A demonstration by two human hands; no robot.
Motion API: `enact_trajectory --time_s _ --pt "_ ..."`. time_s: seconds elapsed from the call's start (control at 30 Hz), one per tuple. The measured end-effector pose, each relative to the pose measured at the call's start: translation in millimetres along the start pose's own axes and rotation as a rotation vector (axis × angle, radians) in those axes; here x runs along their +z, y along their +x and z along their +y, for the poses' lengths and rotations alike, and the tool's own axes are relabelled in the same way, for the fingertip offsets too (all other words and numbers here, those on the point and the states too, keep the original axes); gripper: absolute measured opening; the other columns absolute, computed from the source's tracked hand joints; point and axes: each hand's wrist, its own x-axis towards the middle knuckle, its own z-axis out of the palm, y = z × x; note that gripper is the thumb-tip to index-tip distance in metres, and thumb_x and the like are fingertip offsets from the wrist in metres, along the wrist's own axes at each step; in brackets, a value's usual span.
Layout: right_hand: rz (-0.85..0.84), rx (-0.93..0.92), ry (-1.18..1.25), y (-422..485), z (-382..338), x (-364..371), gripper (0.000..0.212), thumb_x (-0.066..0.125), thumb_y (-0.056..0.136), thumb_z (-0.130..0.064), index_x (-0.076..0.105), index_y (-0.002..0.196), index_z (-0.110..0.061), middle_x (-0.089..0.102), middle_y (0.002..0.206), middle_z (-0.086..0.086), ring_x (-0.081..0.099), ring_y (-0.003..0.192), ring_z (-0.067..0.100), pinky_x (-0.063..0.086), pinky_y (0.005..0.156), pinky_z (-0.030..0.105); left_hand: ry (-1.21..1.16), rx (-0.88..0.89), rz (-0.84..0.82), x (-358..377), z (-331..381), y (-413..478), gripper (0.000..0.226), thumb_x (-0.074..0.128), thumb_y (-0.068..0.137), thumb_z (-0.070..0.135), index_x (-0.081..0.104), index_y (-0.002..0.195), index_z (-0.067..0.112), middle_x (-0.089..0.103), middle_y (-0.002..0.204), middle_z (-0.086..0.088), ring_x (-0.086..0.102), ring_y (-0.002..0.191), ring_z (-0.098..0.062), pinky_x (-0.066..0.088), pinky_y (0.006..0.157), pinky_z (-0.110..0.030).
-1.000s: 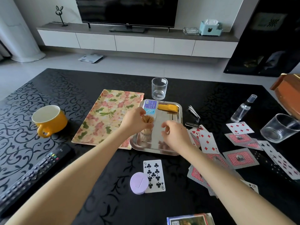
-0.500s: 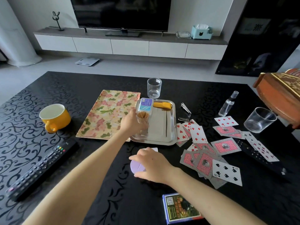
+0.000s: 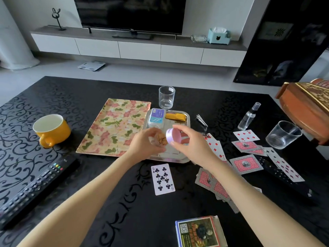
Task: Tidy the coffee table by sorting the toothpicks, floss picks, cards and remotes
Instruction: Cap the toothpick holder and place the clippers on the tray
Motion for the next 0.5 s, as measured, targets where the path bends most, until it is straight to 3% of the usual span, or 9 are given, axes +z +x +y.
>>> enact_trajectory --time_s 0.17,0.37,0.5 --pt "-0.161 -0.105 -0.148 5 -13 -6 0.051 0.067 0.085 -0.020 0.050 0.134 -0.025 0.053 0.133 -0.008 0.051 0.113 0.004 0.046 0.096 0.024 -0.037 0.069 -0.040 -10 4 -8 0.060 0.086 0.058 0.024 0.065 0.114 0.028 0.064 0.109 0.010 0.060 0.097 -0.009 0.049 0.086 -0.028" --pt "-0.269 -0.205 -0.219 12 -29 -22 0.052 0.068 0.084 -0.015 0.051 0.133 -0.024 0.052 0.132 -0.010 0.045 0.113 -0.002 0.038 0.097 0.018 -0.010 0.089 -0.111 -21 16 -16 0.052 0.084 0.062 0.033 0.066 0.110 0.032 0.061 0.086 0.021 0.053 0.075 0.007 0.039 0.068 -0.011" --pt "-0.344 -0.202 -0.211 16 -37 -29 0.053 0.068 0.084 -0.014 0.051 0.134 -0.024 0.050 0.136 -0.010 0.043 0.114 -0.005 0.040 0.100 0.020 -0.059 0.044 -0.167 -28 19 -18 0.047 0.084 0.062 0.036 0.068 0.106 0.034 0.064 0.084 0.017 0.054 0.067 0.007 0.043 0.070 -0.016"
